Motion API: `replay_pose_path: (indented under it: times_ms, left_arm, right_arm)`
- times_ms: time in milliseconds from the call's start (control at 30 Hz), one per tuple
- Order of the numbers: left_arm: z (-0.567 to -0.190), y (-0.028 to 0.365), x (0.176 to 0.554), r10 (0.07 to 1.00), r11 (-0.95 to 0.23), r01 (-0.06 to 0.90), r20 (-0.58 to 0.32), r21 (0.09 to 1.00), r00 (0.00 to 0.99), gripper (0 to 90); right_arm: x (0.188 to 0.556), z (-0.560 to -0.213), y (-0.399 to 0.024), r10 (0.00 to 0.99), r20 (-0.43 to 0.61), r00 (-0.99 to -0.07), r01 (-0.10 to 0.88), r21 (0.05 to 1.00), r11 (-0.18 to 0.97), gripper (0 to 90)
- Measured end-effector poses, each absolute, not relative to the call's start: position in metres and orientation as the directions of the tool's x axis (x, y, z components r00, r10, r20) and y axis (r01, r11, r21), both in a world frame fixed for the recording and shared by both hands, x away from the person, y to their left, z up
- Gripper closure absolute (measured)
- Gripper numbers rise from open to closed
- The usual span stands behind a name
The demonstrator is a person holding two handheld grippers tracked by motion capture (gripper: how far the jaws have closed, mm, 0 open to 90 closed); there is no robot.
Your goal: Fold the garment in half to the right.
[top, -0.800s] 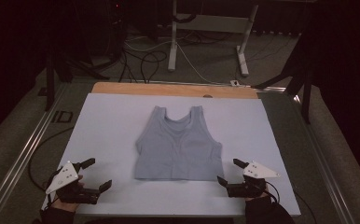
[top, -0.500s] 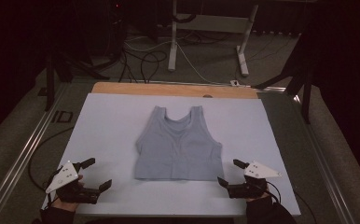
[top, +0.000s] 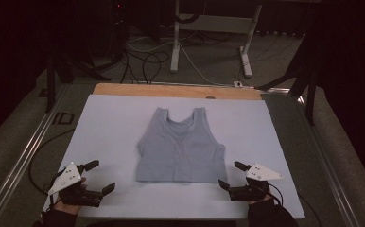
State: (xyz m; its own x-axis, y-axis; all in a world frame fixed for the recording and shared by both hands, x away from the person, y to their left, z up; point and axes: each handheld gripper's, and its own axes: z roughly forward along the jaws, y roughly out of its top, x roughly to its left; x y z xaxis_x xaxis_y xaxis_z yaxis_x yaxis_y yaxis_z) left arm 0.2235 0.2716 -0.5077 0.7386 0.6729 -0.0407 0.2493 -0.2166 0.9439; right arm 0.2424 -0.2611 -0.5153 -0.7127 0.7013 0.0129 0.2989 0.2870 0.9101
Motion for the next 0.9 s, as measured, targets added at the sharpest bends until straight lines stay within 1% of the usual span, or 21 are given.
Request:
replay_pose_path:
  times_ms: [333, 467, 600, 667, 800, 900]
  left_arm:
    - [-0.498, 0.261, 0.220, 0.641, -0.223, 0.248, -0.050, 0.943, 0.766, 0.2]
    - [-0.491, 0.258, 0.220, 0.636, -0.230, 0.246, -0.046, 0.941, 0.770, 0.2]
    - [-0.485, 0.254, 0.223, 0.638, -0.238, 0.258, -0.050, 0.936, 0.768, 0.2]
    - [-0.481, 0.250, 0.225, 0.635, -0.252, 0.252, -0.037, 0.934, 0.772, 0.2]
    - [-0.474, 0.246, 0.228, 0.631, -0.262, 0.259, -0.038, 0.930, 0.775, 0.2]
    - [-0.464, 0.243, 0.232, 0.626, -0.276, 0.261, -0.033, 0.925, 0.779, 0.2]
  right_arm:
    - [0.237, -0.498, -0.259, 0.721, 0.005, -0.693, 0.287, 0.919, 0.269, 8.5]
    - [0.234, -0.484, -0.258, 0.722, -0.023, -0.692, 0.269, 0.919, 0.288, 8.5]
    - [0.231, -0.468, -0.258, 0.710, -0.011, -0.704, 0.251, 0.931, 0.263, 8.5]
    - [0.232, -0.460, -0.257, 0.706, -0.023, -0.708, 0.239, 0.933, 0.270, 8.5]
    - [0.238, -0.449, -0.254, 0.704, -0.038, -0.709, 0.225, 0.934, 0.277, 8.5]
    - [0.249, -0.436, -0.250, 0.706, -0.046, -0.707, 0.213, 0.938, 0.275, 8.5]
